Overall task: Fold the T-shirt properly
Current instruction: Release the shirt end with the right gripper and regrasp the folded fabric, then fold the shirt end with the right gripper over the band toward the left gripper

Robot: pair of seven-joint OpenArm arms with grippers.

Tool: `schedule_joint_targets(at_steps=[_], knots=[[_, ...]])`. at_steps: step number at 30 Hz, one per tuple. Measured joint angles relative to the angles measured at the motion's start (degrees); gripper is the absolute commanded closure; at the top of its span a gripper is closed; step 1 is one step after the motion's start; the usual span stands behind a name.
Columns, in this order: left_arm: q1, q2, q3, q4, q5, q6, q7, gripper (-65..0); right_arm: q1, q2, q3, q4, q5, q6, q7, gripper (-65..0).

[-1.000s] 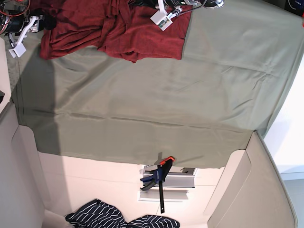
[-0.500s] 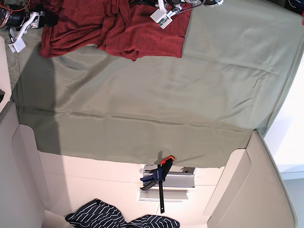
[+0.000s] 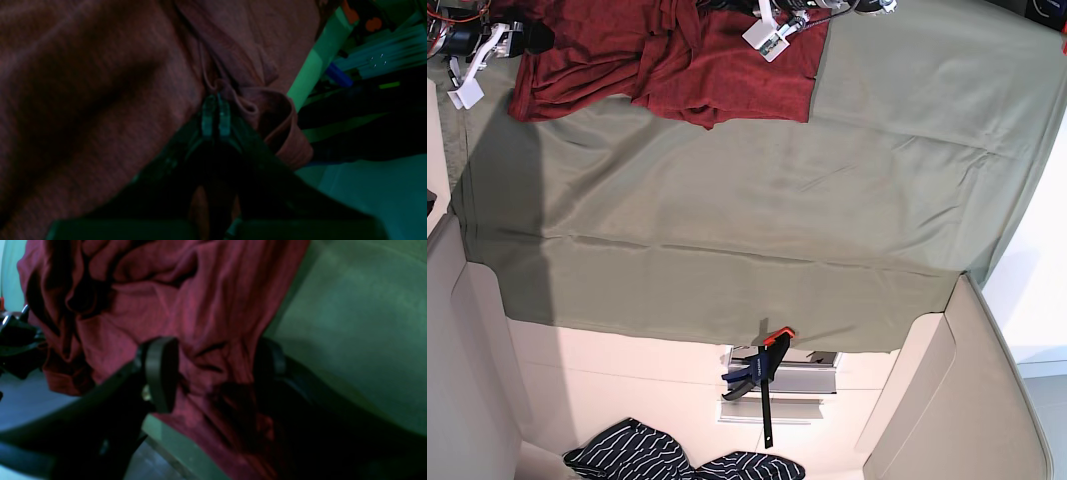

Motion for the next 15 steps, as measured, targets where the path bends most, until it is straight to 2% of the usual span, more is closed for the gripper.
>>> schedule_joint_targets(at_steps=[6,8,12,15], knots=[[0.0,0.0,0.0,0.0,0.0,0.0,0.0,0.0,0.0,0.0,0.0,-0.1,1.7,0.6,-0.2,-33.1],[0.0,0.0,0.0,0.0,0.0,0.0,0.0,0.0,0.0,0.0,0.0,-0.1,1.7,0.6,-0.2,-24.9],[0.0,0.0,0.0,0.0,0.0,0.0,0.0,0.0,0.0,0.0,0.0,-0.1,1.7,0.7,-0.2,-1.3],[0.0,0.0,0.0,0.0,0.0,0.0,0.0,0.0,0.0,0.0,0.0,-0.1,1.5,0.7,-0.2,0.0]])
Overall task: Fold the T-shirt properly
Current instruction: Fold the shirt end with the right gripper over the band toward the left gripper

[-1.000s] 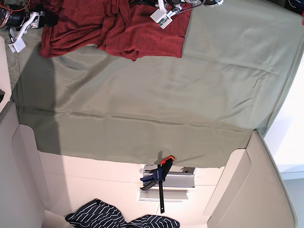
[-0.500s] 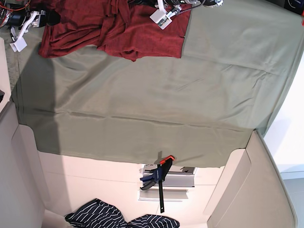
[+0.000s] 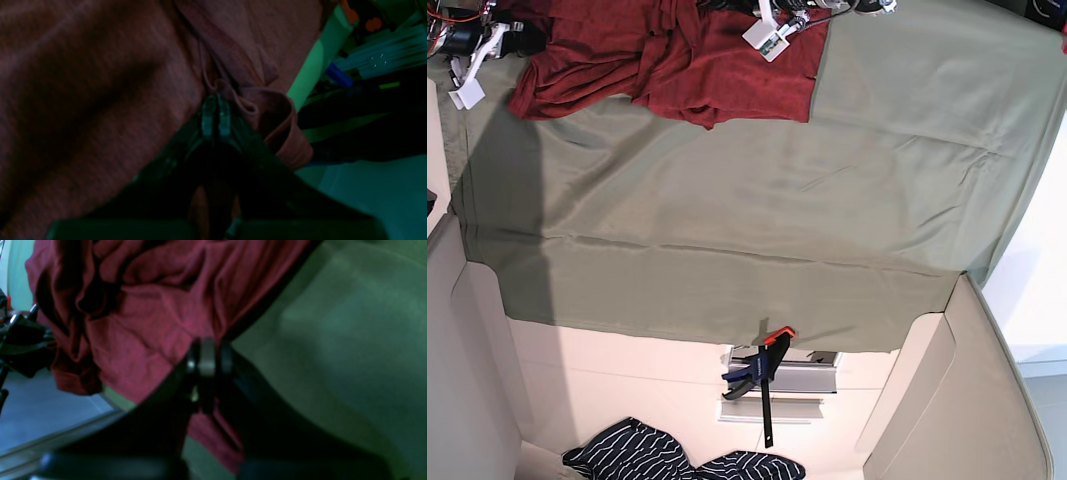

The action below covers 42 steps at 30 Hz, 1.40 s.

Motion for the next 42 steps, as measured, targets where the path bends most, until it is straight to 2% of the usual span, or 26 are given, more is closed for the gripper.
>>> schedule_joint_targets(at_steps=[9,18,22,28,34,37,42], knots=[[0.3,0.0,0.0,2.4,-5.3,0.7,2.1,0.0,0.0,0.0,0.0,0.2,-0.8,0.0,0.0,0.0],[0.3,0.0,0.0,10.4,-5.3,0.9,4.0,0.0,0.0,0.0,0.0,0.3,-0.9,0.1,0.0,0.0],[0.5,0.0,-0.5,15.8,-3.0,0.8,4.4,0.0,0.0,0.0,0.0,0.3,-0.4,0.1,0.0,0.0],[5.2,0.0,-7.4,22.6,-3.1,0.8,3.7,0.0,0.0,0.0,0.0,5.2,-0.7,0.1,-0.4,0.0],[9.7,-0.3,-15.5,23.6,-3.5,0.9,2.9,0.0,0.0,-0.2,0.0,11.6,-1.1,0.2,-0.4,0.0],[11.6,-1.0,-19.9,23.6,-7.8,0.8,2.8,0.0,0.0,-2.0,0.0,13.4,-1.1,0.2,-0.4,0.0],[13.2,-2.4,-24.6,23.7,-11.3,0.9,2.8,0.0,-0.3,-6.0,0.0,13.5,-2.2,0.2,-0.4,0.0]])
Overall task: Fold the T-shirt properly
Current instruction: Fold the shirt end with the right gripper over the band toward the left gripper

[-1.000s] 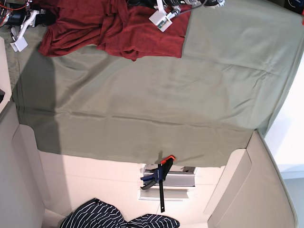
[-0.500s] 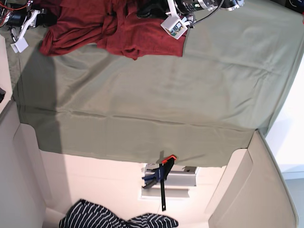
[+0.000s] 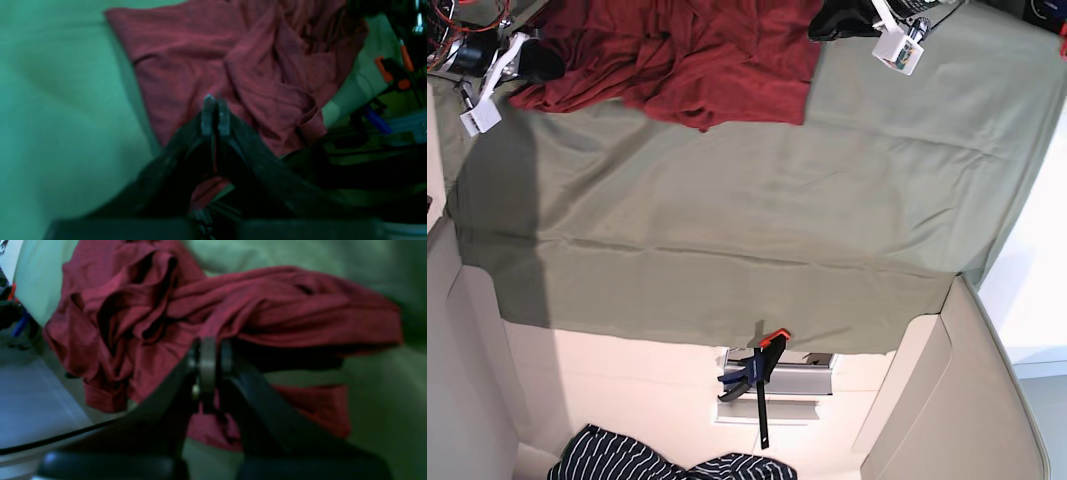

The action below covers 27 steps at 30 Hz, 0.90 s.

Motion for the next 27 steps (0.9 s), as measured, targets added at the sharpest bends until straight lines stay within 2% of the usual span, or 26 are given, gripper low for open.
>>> schedule_joint_targets(at_steps=[8,15,22,27], knots=[[2.5,0.3,-0.1,1.0,-0.4,0.0,0.7,0.0,0.0,-3.0,0.0,1.0,0.5,0.0,0.0,0.0],[4.3,0.3,-0.1,1.0,-0.5,0.0,0.7,0.0,-0.1,-8.0,-0.5,6.4,0.5,0.0,0.0,0.0],[6.0,0.3,-0.1,1.0,-0.1,0.0,0.7,0.0,-0.1,-13.6,-6.4,8.9,0.2,0.0,-0.2,0.0],[6.6,0.3,-0.1,1.0,0.6,0.0,0.7,0.0,-0.1,-18.3,-12.7,9.0,-4.4,0.0,2.3,0.0]])
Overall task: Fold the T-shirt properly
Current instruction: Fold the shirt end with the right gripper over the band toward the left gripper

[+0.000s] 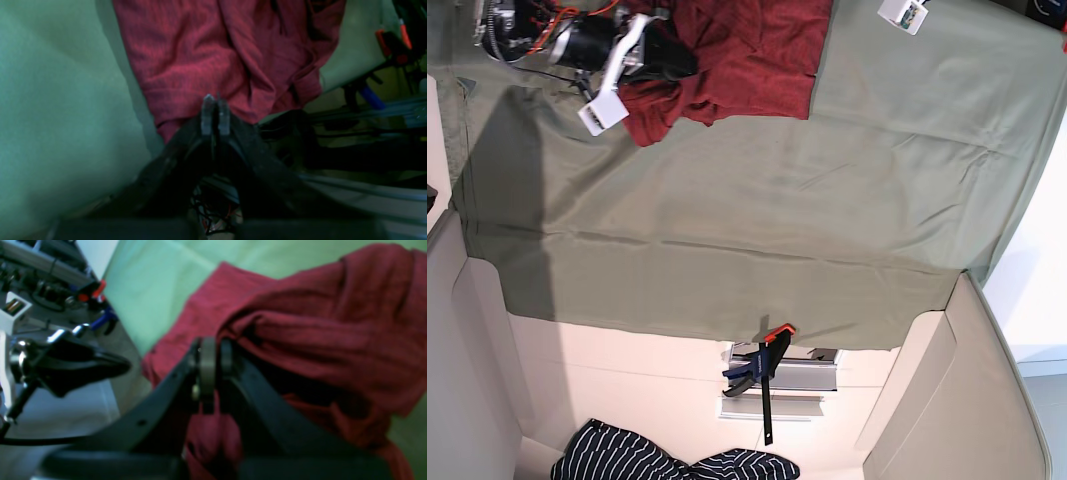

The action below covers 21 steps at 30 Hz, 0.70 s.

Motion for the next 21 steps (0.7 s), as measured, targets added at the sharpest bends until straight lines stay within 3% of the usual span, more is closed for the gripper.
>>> schedule_joint_targets(at_steps=[9,19,20,21], knots=[[0.0,0.0,0.0,0.0,-0.1,0.0,0.0,0.0,0.0,-5.1,-9.7,0.0,-6.5,0.0,2.7,0.0],[0.0,0.0,0.0,0.0,-0.1,0.0,0.0,0.0,0.0,-5.8,-14.8,0.0,-13.0,0.0,3.5,0.0],[0.0,0.0,0.0,0.0,-0.1,0.0,0.0,0.0,0.0,-5.8,-14.8,0.0,-13.7,0.0,3.6,-8.0],[0.0,0.0,0.0,0.0,-0.1,0.0,0.0,0.0,0.0,-5.8,-14.8,0.0,-14.6,0.0,3.7,-21.1]])
